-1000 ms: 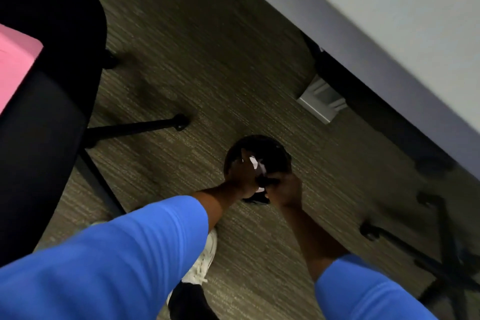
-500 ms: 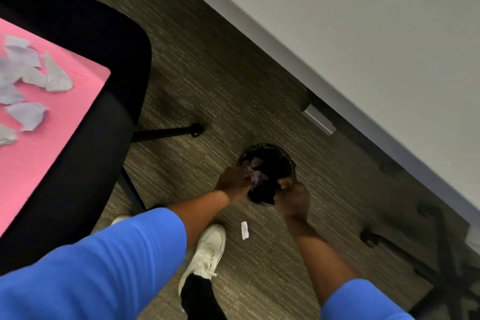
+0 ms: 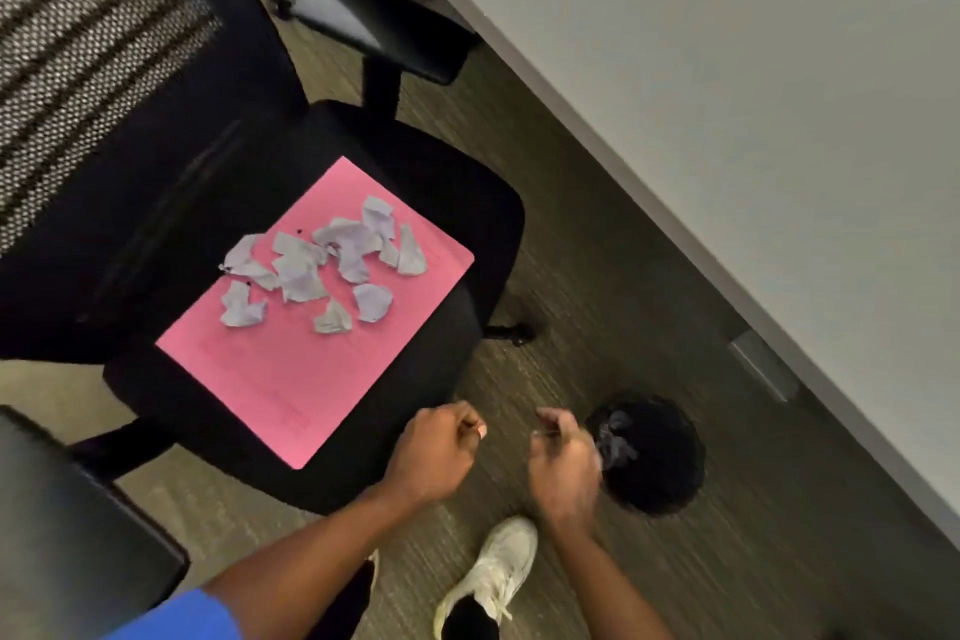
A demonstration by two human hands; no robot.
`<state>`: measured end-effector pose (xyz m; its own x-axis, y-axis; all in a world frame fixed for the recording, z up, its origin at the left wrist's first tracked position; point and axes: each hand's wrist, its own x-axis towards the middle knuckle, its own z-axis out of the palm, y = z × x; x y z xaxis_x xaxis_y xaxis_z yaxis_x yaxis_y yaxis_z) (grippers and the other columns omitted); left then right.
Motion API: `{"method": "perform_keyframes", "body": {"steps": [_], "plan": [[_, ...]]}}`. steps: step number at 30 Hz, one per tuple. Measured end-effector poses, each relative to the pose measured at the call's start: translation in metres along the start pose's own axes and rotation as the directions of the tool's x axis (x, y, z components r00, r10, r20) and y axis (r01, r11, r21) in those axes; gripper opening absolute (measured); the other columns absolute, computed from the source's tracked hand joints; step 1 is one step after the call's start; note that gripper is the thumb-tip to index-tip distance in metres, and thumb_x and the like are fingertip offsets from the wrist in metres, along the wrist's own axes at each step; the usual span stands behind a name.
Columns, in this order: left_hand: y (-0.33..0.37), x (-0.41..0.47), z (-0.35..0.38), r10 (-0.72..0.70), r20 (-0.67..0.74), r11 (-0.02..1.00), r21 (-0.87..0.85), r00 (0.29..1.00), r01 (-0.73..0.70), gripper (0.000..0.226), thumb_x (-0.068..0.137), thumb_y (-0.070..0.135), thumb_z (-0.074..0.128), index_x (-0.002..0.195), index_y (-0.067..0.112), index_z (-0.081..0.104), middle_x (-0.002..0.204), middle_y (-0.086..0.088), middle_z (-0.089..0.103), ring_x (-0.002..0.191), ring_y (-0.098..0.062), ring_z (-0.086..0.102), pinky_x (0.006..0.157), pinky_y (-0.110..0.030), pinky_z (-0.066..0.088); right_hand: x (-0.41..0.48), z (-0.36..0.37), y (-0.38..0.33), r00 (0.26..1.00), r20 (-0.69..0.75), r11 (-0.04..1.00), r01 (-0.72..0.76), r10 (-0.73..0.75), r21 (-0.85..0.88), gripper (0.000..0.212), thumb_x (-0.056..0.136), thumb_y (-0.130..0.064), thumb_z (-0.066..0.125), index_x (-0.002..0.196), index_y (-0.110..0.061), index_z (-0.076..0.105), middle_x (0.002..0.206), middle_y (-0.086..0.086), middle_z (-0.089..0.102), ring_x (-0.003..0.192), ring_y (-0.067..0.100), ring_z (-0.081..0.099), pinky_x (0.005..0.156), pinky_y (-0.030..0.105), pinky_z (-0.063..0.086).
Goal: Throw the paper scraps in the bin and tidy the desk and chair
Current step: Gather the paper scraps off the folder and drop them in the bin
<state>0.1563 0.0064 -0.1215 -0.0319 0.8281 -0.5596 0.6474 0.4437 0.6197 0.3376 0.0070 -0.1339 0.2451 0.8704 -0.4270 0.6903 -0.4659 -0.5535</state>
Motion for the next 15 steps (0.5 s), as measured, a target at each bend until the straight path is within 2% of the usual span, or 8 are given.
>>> {"method": "perform_keyframes", "body": {"steps": [3,4,6,8,10,11,13,15], "plan": [[0.01,-0.01,-0.054,0.035,-0.126,0.996,-0.081,0.991,-0.045,0.009,0.092,0.025,0.065,0.094,0.025,0.074,0.083,0.01,0.077,0.077,-0.008,0.073,0.078,-0.039,0.06,0.009,0.002,-0.065,0.971,-0.112,0.975,0.216,-0.211,0.04,0.04,0.083,-0.002,0.074,0.117,-0.022,0.07,0.109,-0.001,0.067,0.095,0.01,0.063,0.083,0.023,0.041],[0.012,-0.012,-0.071,0.049,-0.174,0.994,-0.087,0.984,-0.065,0.009,0.093,0.026,0.066,0.095,0.026,0.074,0.083,0.011,0.077,0.077,-0.007,0.072,0.078,-0.04,0.06,0.013,0.003,-0.085,0.953,-0.12,0.957,0.287,-0.279,0.054,0.043,0.082,-0.003,0.075,0.12,-0.021,0.069,0.112,0.0,0.066,0.092,0.001,0.061,0.083,0.02,0.041],[0.012,-0.015,-0.105,0.067,-0.272,0.994,-0.063,0.96,-0.087,0.007,0.096,0.032,0.068,0.097,0.028,0.073,0.087,0.013,0.075,0.08,-0.007,0.07,0.078,-0.04,0.06,0.021,0.003,-0.125,0.918,-0.075,0.914,0.396,-0.391,0.085,0.054,0.082,-0.01,0.079,0.132,-0.022,0.063,0.123,-0.002,0.06,0.093,-0.007,0.058,0.082,0.014,0.045],[0.004,-0.015,-0.137,0.077,-0.412,0.997,0.003,0.908,-0.083,0.01,0.097,0.037,0.071,0.101,0.028,0.072,0.098,0.013,0.071,0.092,-0.009,0.067,0.079,-0.041,0.06,0.028,0.003,-0.16,0.88,0.032,0.88,0.471,-0.473,0.06,0.072,0.081,-0.023,0.081,0.146,-0.032,0.05,0.134,-0.005,0.049,0.104,0.0,0.057,0.078,0.02,0.056],[-0.008,-0.011,-0.167,0.059,-0.546,0.996,0.093,0.836,-0.009,0.034,0.092,0.047,0.076,0.115,0.023,0.068,0.122,0.006,0.064,0.116,-0.017,0.06,0.084,-0.042,0.06,0.035,0.006,-0.195,0.839,0.204,0.852,0.522,-0.505,-0.037,0.088,0.081,-0.038,0.081,0.155,-0.045,0.033,0.152,-0.003,0.034,0.122,0.012,0.052,0.082,0.033,0.063],[-0.015,-0.007,-0.18,0.028,-0.587,0.991,0.124,0.809,0.057,0.053,0.087,0.054,0.079,0.125,0.021,0.063,0.137,0.0,0.057,0.13,-0.023,0.053,0.088,-0.044,0.059,0.038,0.008,-0.21,0.819,0.283,0.835,0.542,-0.499,-0.097,0.094,0.081,-0.044,0.08,0.157,-0.05,0.025,0.161,-0.002,0.023,0.135,0.02,0.047,0.089,0.042,0.063],[-0.028,0.0,-0.201,-0.067,-0.62,0.968,0.148,0.781,0.201,0.096,0.074,0.07,0.083,0.147,0.017,0.048,0.162,-0.01,0.035,0.15,-0.033,0.033,0.099,-0.05,0.055,0.043,0.015,-0.236,0.783,0.401,0.783,0.585,-0.476,-0.213,0.101,0.081,-0.054,0.079,0.158,-0.056,0.014,0.171,-0.004,0.0,0.156,0.031,0.023,0.105,0.057,0.054],[-0.039,0.004,-0.214,-0.147,-0.582,0.942,0.163,0.8,0.292,0.131,0.061,0.084,0.08,0.161,0.018,0.028,0.173,-0.017,0.009,0.16,-0.039,0.013,0.111,-0.055,0.048,0.048,0.025,-0.256,0.753,0.485,0.727,0.62,-0.445,-0.295,0.107,0.081,-0.06,0.078,0.159,-0.059,0.005,0.173,-0.003,-0.014,0.162,0.035,0.003,0.113,0.061,0.043]]}}
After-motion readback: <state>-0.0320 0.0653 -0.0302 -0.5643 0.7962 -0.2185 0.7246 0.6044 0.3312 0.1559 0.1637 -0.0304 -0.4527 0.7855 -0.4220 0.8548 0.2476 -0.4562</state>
